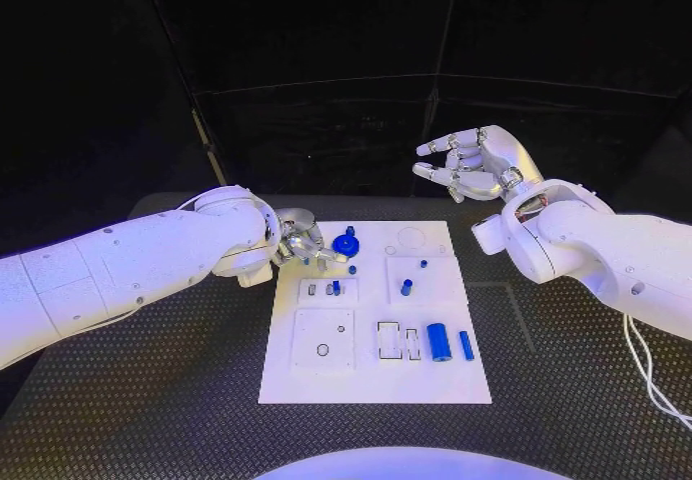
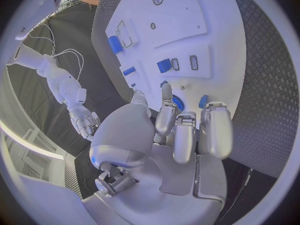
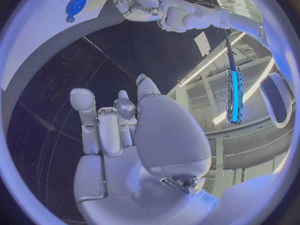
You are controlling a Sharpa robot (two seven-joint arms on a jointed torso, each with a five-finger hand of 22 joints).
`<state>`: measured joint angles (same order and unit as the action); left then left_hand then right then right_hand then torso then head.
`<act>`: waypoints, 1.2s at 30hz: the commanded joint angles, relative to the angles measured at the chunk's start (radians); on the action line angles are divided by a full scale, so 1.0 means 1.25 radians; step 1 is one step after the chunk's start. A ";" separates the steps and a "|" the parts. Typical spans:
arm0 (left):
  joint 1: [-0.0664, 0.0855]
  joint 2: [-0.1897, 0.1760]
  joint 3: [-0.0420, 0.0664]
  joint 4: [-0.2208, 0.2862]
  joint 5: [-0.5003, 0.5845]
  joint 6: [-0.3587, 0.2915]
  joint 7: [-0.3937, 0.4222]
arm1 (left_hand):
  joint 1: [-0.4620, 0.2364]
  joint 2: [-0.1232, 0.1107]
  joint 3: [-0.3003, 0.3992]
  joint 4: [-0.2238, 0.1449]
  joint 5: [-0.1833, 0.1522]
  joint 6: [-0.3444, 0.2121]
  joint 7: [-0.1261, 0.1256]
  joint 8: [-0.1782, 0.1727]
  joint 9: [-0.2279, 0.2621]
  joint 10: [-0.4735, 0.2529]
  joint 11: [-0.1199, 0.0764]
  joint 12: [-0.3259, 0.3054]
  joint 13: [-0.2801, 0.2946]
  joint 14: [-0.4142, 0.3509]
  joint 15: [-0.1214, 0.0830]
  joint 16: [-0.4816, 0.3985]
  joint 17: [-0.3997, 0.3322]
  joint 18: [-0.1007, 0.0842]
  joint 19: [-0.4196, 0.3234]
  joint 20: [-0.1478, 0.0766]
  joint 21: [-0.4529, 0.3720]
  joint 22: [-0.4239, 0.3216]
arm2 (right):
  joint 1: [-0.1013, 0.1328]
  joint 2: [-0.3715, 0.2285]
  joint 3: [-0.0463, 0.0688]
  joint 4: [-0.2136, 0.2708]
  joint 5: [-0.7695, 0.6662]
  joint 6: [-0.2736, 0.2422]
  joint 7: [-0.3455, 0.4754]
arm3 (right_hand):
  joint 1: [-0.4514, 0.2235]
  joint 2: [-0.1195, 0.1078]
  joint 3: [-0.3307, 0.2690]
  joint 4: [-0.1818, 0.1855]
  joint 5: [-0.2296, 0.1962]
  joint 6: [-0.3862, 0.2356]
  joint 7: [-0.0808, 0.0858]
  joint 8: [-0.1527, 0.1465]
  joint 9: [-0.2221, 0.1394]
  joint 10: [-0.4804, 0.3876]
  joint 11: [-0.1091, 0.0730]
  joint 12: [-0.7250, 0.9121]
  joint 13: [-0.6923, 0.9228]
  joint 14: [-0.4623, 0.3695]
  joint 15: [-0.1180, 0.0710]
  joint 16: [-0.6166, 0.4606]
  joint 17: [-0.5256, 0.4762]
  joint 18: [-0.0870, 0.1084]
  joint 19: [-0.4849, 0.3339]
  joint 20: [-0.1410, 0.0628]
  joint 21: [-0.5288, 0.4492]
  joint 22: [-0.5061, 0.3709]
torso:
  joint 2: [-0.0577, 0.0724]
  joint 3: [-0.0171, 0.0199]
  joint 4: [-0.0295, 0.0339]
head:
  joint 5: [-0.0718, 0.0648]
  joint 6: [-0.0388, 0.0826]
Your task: Assemble the parts on the task board
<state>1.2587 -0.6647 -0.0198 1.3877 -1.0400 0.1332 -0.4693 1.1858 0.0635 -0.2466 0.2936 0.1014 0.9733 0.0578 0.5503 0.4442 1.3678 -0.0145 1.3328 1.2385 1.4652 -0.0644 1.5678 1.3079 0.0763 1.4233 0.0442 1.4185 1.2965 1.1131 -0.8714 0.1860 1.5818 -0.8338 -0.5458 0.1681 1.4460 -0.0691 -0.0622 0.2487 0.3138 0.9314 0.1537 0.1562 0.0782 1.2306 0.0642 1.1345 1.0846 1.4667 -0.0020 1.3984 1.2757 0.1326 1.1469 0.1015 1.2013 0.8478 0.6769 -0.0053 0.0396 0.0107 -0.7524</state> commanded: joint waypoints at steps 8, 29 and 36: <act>0.013 0.048 -0.019 -0.041 -0.059 0.117 -0.042 | -0.016 -0.001 -0.008 -0.001 -0.008 -0.013 0.003 0.004 0.005 -0.002 0.004 -0.011 -0.012 0.084 -0.003 0.002 0.210 -0.014 0.003 0.000 0.001 -0.001 | 0.002 0.006 0.001 -0.006 0.014 0.007 -0.013 | -0.004 0.006 -0.007 -0.001 0.011 0.001 -0.001 0.006 -0.001 -0.007 0.002 -0.006 -0.003 0.026 -0.005 -0.008 -0.005 0.007 -0.008 0.001 -0.008 -0.006 | 0.001 -0.0007 -0.0001 | 0.002 -0.008; 0.015 0.105 -0.030 -0.101 -0.072 0.173 -0.052 | -0.015 0.010 -0.007 -0.001 -0.008 -0.022 0.005 0.004 0.012 -0.012 0.007 -0.021 -0.024 0.084 0.000 0.002 0.210 -0.012 -0.004 0.002 -0.005 -0.011 | 0.002 0.020 0.001 -0.021 0.011 0.017 -0.028 | -0.001 0.011 -0.014 -0.003 0.064 -0.003 -0.001 0.011 -0.003 -0.013 0.001 -0.016 -0.015 0.023 -0.006 -0.021 -0.019 0.010 -0.015 0.000 -0.025 -0.027 | 0.001 -0.0019 0.0025 | 0.000 -0.018; 0.015 0.114 -0.030 -0.107 -0.072 0.178 -0.053 | -0.016 0.017 -0.006 -0.002 -0.008 -0.021 0.005 0.006 0.016 -0.012 0.007 -0.021 -0.023 0.084 0.000 0.002 0.210 -0.012 -0.004 0.002 -0.005 -0.009 | 0.002 0.023 0.000 -0.025 0.011 0.021 -0.031 | 0.000 0.012 -0.014 -0.003 0.069 -0.003 -0.001 0.012 -0.003 -0.012 0.001 -0.016 -0.015 0.023 -0.006 -0.021 -0.019 0.010 -0.015 0.000 -0.026 -0.028 | 0.000 -0.0015 0.0032 | 0.000 -0.021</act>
<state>1.2759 -0.5247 -0.0579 1.2555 -1.1234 0.3339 -0.5262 1.1672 0.0734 -0.2520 0.2936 0.0967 0.9523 0.0643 0.5543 0.4631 1.3578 -0.0049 1.3119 1.2102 1.4652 -0.0643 1.5678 1.3076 0.0767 1.4230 0.0444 1.4185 1.2838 1.1132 -0.8437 0.1856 1.5497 -0.8223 -0.5298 0.1306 1.4462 -0.0612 -0.0753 0.2452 0.3980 0.9313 0.1538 0.1654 0.0758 1.2235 0.0643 1.1180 1.0673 1.4667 -0.0019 1.3765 1.2523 0.1324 1.1327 0.1019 1.1754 0.8137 0.6778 -0.0072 0.0430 0.0108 -0.7783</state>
